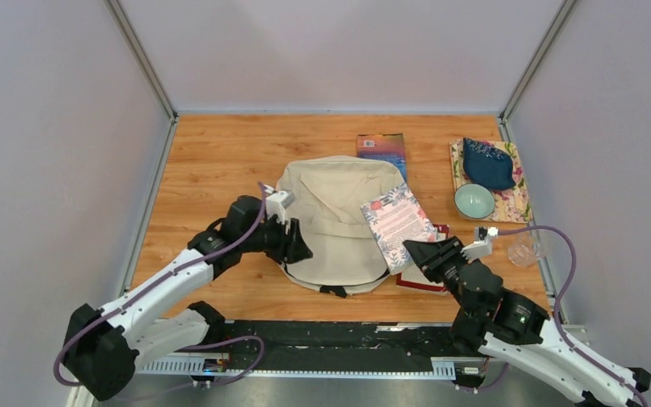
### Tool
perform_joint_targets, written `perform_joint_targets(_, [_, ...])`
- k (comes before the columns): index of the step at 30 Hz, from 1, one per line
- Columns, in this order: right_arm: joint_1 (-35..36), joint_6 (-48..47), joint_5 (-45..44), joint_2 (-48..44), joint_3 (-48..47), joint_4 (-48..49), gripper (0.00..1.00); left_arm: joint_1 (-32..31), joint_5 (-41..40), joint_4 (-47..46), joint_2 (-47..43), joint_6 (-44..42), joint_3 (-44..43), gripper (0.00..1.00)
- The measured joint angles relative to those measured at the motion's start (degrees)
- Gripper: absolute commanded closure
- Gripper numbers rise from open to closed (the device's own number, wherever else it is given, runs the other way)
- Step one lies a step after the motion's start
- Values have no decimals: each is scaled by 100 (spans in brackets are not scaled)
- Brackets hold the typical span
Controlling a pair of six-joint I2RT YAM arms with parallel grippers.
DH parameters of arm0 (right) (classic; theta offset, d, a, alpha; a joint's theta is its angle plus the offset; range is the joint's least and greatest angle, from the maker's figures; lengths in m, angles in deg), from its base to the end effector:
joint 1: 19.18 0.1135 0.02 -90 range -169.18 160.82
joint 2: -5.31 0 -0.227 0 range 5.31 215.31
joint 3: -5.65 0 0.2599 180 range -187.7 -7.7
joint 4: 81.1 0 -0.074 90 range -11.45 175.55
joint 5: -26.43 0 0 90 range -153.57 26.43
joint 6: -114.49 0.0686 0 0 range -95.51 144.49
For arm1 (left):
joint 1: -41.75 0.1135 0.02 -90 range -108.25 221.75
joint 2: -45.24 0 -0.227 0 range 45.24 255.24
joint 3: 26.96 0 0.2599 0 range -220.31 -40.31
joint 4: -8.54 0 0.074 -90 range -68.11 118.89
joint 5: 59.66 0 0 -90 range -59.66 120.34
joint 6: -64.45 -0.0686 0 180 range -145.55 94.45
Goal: Pack the student bag
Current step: Pick up the book from the center of the board.
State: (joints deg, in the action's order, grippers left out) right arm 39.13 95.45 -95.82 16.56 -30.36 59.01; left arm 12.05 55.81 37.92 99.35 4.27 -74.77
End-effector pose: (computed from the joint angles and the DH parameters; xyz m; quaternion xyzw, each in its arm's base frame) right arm 0.1156 0.1176 0.2322 0.2518 0.7396 0.4332 0.4494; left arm 0.2075 -0.1523 0.1896 0.0997 0.8680 -0.3913 0.2892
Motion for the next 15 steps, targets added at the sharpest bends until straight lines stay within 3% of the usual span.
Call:
perform_joint_targets(7, [0, -28, -437, -166, -345, -1751, 100, -1899, -1174, 413, 831, -1574, -741, 35])
perform_joint_targets(15, [0, 15, -518, -435, -577, -2544, 100, -2710, -1530, 22, 1362, -2629, -798, 35])
